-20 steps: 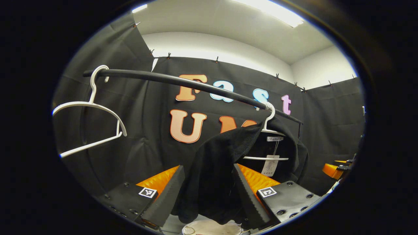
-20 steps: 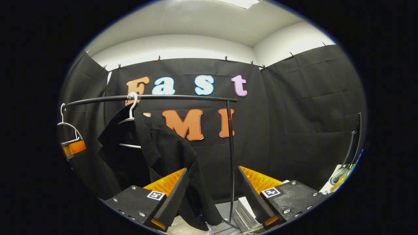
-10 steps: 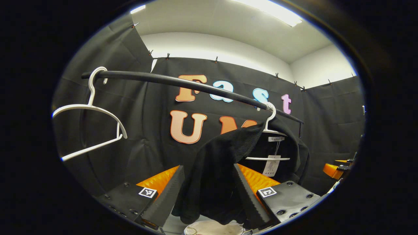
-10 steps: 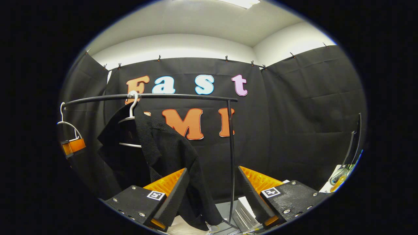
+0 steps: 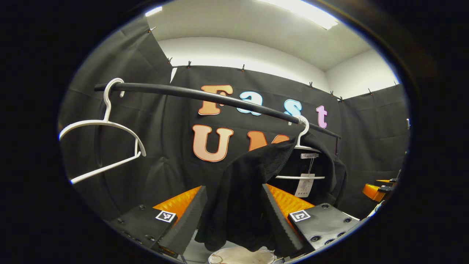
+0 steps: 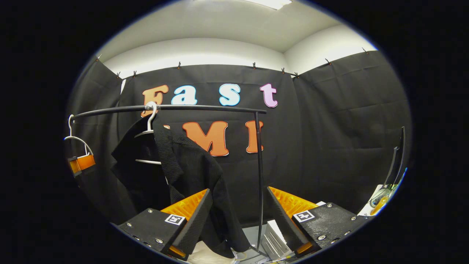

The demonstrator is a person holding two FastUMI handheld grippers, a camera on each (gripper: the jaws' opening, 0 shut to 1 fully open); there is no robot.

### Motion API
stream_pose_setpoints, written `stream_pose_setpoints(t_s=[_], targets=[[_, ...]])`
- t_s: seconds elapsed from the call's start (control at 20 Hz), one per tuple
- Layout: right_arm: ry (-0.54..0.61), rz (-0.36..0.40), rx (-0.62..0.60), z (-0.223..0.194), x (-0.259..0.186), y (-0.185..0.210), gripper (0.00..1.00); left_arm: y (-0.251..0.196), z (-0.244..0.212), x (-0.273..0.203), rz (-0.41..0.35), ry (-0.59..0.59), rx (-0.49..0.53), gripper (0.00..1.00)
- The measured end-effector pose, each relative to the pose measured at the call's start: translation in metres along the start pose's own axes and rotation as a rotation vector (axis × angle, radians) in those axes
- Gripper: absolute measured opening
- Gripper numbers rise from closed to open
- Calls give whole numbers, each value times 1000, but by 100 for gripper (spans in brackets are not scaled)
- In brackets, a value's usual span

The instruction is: Grasp the clothes on the hanger with both hands and then place them into the laundry hamper below.

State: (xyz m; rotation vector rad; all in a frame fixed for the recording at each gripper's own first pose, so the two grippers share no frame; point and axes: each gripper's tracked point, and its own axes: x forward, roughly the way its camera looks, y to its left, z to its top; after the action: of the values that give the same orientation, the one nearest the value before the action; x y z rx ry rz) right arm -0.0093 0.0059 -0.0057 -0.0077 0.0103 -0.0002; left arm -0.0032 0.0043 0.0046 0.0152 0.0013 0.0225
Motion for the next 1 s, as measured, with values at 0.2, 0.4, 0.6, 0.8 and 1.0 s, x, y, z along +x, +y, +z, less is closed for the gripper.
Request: stream_pose_setpoints(t_s=[0.2, 0.4, 0.6, 0.8, 1.0], targets=[[9, 9, 3, -6, -2, 5, 92, 1, 1, -2, 3, -4, 5, 97], [21, 22, 11, -13, -4, 11, 92, 2, 3, -4, 7, -8, 9, 97], [42, 54, 19, -22, 0, 28, 92, 3, 1, -6, 13, -5, 13, 97], [64, 103, 26, -34, 1, 51, 92, 6, -2, -12, 20, 5, 8, 93], [96, 163, 35, -48, 9, 83, 100, 15, -7, -14, 40, 12, 20, 96]])
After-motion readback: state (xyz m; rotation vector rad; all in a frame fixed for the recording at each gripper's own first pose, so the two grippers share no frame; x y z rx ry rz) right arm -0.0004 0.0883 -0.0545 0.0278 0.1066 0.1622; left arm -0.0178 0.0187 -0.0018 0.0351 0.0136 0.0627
